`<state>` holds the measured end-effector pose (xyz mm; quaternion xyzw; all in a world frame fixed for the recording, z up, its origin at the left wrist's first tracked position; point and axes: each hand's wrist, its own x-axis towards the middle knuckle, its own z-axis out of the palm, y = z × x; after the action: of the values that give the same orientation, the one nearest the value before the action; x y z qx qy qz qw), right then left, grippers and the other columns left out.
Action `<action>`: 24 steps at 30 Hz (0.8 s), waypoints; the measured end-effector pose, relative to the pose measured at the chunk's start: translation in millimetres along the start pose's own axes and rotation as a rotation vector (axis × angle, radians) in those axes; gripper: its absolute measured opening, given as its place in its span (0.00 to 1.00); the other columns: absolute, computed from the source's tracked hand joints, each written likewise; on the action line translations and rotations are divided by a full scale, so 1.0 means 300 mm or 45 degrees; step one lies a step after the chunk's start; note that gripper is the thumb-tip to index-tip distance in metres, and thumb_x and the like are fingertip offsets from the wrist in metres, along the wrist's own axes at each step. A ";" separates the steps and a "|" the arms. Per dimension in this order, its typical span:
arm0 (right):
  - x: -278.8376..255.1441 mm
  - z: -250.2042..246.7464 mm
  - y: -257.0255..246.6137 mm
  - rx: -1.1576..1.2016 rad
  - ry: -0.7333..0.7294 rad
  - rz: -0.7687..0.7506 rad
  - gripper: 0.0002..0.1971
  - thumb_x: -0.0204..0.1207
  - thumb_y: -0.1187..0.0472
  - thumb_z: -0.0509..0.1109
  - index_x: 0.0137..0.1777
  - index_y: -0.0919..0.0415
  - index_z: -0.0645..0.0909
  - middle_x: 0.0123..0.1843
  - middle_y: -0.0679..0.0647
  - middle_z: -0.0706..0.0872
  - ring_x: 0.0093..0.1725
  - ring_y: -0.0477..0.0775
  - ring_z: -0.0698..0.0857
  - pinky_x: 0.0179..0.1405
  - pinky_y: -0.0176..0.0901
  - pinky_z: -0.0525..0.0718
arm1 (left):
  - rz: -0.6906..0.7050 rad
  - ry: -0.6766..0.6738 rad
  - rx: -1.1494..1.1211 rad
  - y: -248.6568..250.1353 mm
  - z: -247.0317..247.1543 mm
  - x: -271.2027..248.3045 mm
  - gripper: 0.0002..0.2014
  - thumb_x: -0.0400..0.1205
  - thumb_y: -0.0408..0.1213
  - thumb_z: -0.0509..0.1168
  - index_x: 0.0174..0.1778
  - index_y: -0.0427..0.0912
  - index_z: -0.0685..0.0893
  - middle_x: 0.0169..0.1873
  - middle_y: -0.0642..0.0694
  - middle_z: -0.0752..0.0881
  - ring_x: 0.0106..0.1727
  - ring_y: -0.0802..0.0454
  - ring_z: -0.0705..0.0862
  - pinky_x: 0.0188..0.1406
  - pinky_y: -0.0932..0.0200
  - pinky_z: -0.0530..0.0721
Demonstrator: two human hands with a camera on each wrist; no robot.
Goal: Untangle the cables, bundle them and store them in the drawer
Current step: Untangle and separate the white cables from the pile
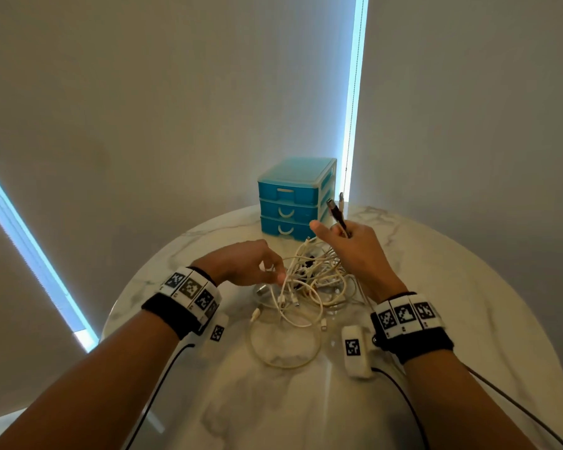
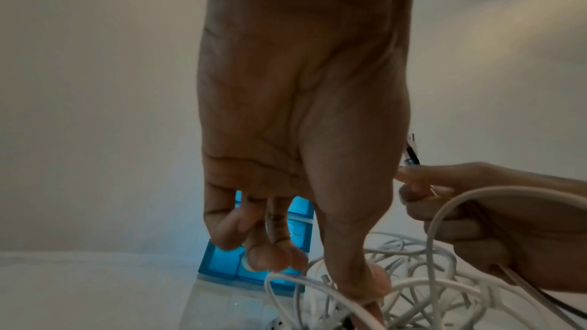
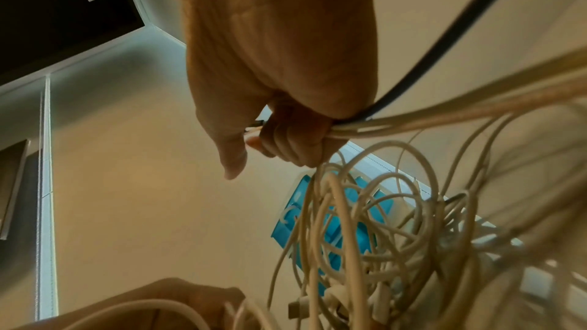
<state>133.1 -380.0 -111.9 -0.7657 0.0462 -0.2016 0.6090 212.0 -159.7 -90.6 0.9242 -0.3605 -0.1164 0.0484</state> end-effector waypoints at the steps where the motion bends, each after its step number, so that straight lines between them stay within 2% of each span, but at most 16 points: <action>1: -0.007 -0.003 -0.003 -0.012 -0.054 0.016 0.23 0.78 0.41 0.82 0.36 0.54 0.76 0.23 0.41 0.75 0.23 0.40 0.73 0.26 0.29 0.74 | 0.008 0.046 -0.025 -0.002 -0.005 0.003 0.12 0.87 0.57 0.70 0.63 0.60 0.91 0.58 0.54 0.81 0.52 0.56 0.82 0.56 0.56 0.84; 3: -0.025 -0.010 -0.008 -0.089 -0.215 0.046 0.21 0.79 0.40 0.81 0.40 0.57 0.84 0.24 0.39 0.83 0.23 0.35 0.80 0.26 0.27 0.75 | 0.040 0.228 -0.168 -0.005 -0.014 0.009 0.09 0.88 0.53 0.70 0.58 0.55 0.91 0.57 0.54 0.79 0.48 0.59 0.83 0.46 0.64 0.84; 5: -0.039 -0.015 -0.012 -0.205 -0.351 0.053 0.20 0.80 0.37 0.78 0.49 0.55 0.92 0.32 0.36 0.91 0.30 0.31 0.87 0.30 0.24 0.78 | 0.106 0.420 -0.368 0.001 -0.027 0.010 0.08 0.90 0.46 0.69 0.55 0.48 0.92 0.56 0.55 0.79 0.45 0.58 0.85 0.39 0.67 0.86; 8: -0.044 -0.017 -0.013 -0.300 -0.386 -0.028 0.19 0.82 0.36 0.76 0.52 0.52 0.95 0.36 0.38 0.93 0.36 0.31 0.89 0.36 0.26 0.79 | 0.170 0.644 -0.494 0.024 -0.043 0.011 0.08 0.91 0.46 0.68 0.52 0.50 0.91 0.58 0.51 0.81 0.42 0.55 0.87 0.42 0.62 0.90; 10: -0.037 -0.016 -0.004 -0.270 -0.267 -0.107 0.16 0.85 0.40 0.74 0.52 0.51 0.95 0.35 0.36 0.92 0.35 0.31 0.88 0.38 0.30 0.79 | 0.173 0.674 -0.523 0.039 -0.044 0.014 0.08 0.90 0.50 0.68 0.54 0.52 0.90 0.58 0.51 0.82 0.43 0.55 0.87 0.45 0.58 0.91; 12: -0.026 -0.031 0.006 -0.116 -0.115 -0.126 0.16 0.87 0.42 0.73 0.53 0.53 0.94 0.27 0.33 0.86 0.27 0.33 0.83 0.31 0.27 0.75 | 0.171 0.627 -0.521 0.045 -0.039 0.019 0.08 0.89 0.54 0.68 0.57 0.56 0.87 0.60 0.54 0.83 0.50 0.56 0.87 0.50 0.57 0.89; 14: -0.015 -0.054 0.020 0.149 -0.052 -0.065 0.16 0.88 0.43 0.71 0.55 0.55 0.93 0.22 0.40 0.77 0.21 0.39 0.73 0.23 0.33 0.69 | 0.129 0.490 -0.494 0.036 -0.033 0.022 0.08 0.88 0.54 0.71 0.60 0.61 0.84 0.64 0.55 0.83 0.56 0.58 0.85 0.56 0.57 0.88; 16: -0.003 -0.077 0.021 0.459 0.014 -0.002 0.16 0.90 0.44 0.69 0.58 0.56 0.90 0.26 0.43 0.69 0.23 0.44 0.65 0.20 0.38 0.64 | 0.026 0.296 -0.416 0.018 -0.021 0.017 0.09 0.88 0.51 0.71 0.63 0.60 0.86 0.68 0.56 0.78 0.56 0.61 0.82 0.54 0.65 0.82; 18: 0.008 -0.102 0.014 0.680 0.153 0.055 0.17 0.93 0.45 0.65 0.59 0.57 0.87 0.29 0.45 0.67 0.24 0.44 0.63 0.19 0.37 0.63 | -0.077 0.165 -0.341 0.005 -0.007 0.009 0.09 0.89 0.50 0.69 0.64 0.59 0.87 0.71 0.52 0.76 0.59 0.59 0.80 0.58 0.63 0.78; 20: 0.015 -0.123 0.016 0.732 0.225 0.081 0.17 0.94 0.46 0.63 0.60 0.59 0.86 0.30 0.45 0.67 0.24 0.43 0.62 0.19 0.37 0.61 | -0.072 0.125 -0.385 0.000 0.000 -0.003 0.09 0.90 0.45 0.68 0.64 0.62 0.88 0.73 0.52 0.77 0.64 0.54 0.82 0.64 0.58 0.78; 22: 0.018 -0.128 0.027 0.669 0.228 0.102 0.18 0.94 0.46 0.62 0.61 0.60 0.85 0.28 0.45 0.66 0.24 0.44 0.61 0.19 0.37 0.60 | 0.016 0.111 -0.481 0.006 0.003 -0.016 0.10 0.89 0.41 0.70 0.62 0.62 0.88 0.72 0.54 0.78 0.67 0.56 0.82 0.70 0.54 0.80; 24: 0.012 -0.119 0.032 0.595 0.212 0.140 0.19 0.94 0.45 0.63 0.61 0.61 0.85 0.28 0.47 0.65 0.25 0.46 0.61 0.20 0.38 0.60 | 0.082 0.132 -0.499 0.012 -0.002 -0.024 0.08 0.87 0.48 0.73 0.61 0.60 0.89 0.69 0.56 0.81 0.68 0.60 0.81 0.71 0.52 0.81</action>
<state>125.1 -416.0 -113.7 -0.5812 0.0898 -0.2359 0.7736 204.7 -157.5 -88.0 0.8899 -0.3573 -0.1351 0.2494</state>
